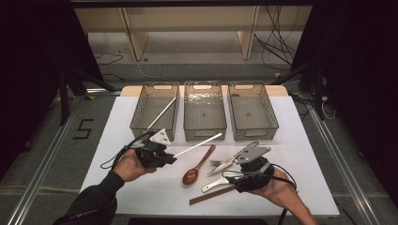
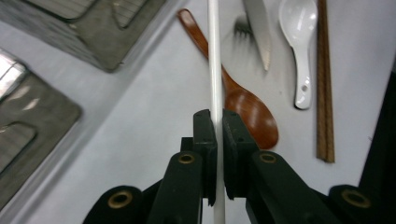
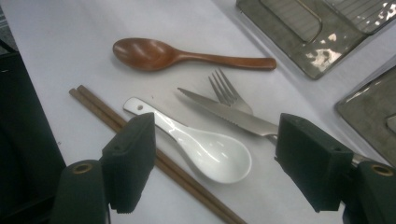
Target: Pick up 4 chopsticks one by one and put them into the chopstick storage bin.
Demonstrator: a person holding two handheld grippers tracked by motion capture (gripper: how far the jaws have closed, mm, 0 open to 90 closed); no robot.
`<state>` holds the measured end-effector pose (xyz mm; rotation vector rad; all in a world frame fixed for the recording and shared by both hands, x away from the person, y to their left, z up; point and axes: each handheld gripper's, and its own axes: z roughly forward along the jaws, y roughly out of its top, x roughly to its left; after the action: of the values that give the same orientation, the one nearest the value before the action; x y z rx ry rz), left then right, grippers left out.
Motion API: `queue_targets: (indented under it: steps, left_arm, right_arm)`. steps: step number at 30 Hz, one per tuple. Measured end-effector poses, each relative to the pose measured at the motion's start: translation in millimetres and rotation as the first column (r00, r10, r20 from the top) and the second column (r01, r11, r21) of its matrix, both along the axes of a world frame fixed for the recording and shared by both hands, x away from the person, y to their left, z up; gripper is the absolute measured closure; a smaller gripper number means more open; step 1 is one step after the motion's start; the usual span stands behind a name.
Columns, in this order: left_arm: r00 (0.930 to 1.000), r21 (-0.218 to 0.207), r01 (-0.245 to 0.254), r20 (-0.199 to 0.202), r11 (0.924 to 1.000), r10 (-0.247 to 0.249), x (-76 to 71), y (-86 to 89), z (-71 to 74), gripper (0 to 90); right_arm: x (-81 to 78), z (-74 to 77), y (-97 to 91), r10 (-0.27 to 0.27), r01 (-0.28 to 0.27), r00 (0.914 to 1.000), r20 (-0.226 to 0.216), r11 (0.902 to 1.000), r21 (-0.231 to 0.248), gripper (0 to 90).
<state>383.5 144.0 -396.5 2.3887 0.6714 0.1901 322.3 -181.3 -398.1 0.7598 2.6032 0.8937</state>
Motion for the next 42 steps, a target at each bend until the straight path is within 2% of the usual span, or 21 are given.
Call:
queue_targets:
  steps: [4,13,16,21,25,29,32,39,42]
  left_arm:
    - [0.9984,-0.024,-0.056,0.006,0.9981,0.056,4.6,5.3,0.8,85.4]
    - [0.9934,-0.044,-0.114,0.007,0.9926,0.114,10.8,14.9,6.2,85.4]
    - [0.9899,-0.064,-0.141,0.006,0.9880,0.141,15.9,20.2,6.9,85.4]
    - [0.9812,-0.072,-0.191,0.011,0.9789,0.193,28.8,30.4,7.8,85.4]
    - [0.9715,-0.085,-0.234,0.016,0.9684,0.237,39.0,40.1,8.7,85.4]
    - [0.9591,-0.105,-0.280,0.014,0.9543,0.283,47.4,50.0,11.0,85.4]
    - [0.9531,-0.123,-0.298,0.015,0.9465,0.302,53.0,56.1,15.0,85.3]
    - [0.9288,-0.142,-0.365,0.012,0.9200,0.370,69.1,71.5,18.9,85.3]
    - [0.9173,-0.148,-0.394,-0.003,0.9071,0.398,78.9,73.9,18.2,85.4]
  right_arm:
    - [-0.9,-3.8,-4.6,-0.008,0.008,0.9997,-0.021,1.0000,0.000,29.4]
    - [-1.0,-9.8,-11.1,-0.029,0.029,0.9986,-0.044,0.9996,-0.002,28.9]
    - [-0.8,-11.0,-12.4,-0.034,0.034,0.9982,-0.050,0.9994,-0.003,28.5]
    - [-1.4,-12.6,-14.4,-0.042,0.042,0.9974,-0.058,0.9991,-0.007,28.3]
    - [-1.3,-13.6,-14.8,-0.048,0.047,0.9969,-0.062,0.9988,-0.011,28.1]
    - [-3.4,-13.5,-13.4,-0.037,0.036,0.9976,-0.059,0.9992,-0.015,28.1]
    - [-3.4,-14.3,-13.1,-0.037,0.036,0.9973,-0.064,0.9993,-0.012,27.8]
    - [-4.0,-16.3,-10.7,-0.027,0.026,0.9967,-0.077,0.9995,-0.018,27.4]
    - [-3.7,-17.1,-10.7,-0.024,0.023,0.9965,-0.080,0.9996,-0.019,27.5]
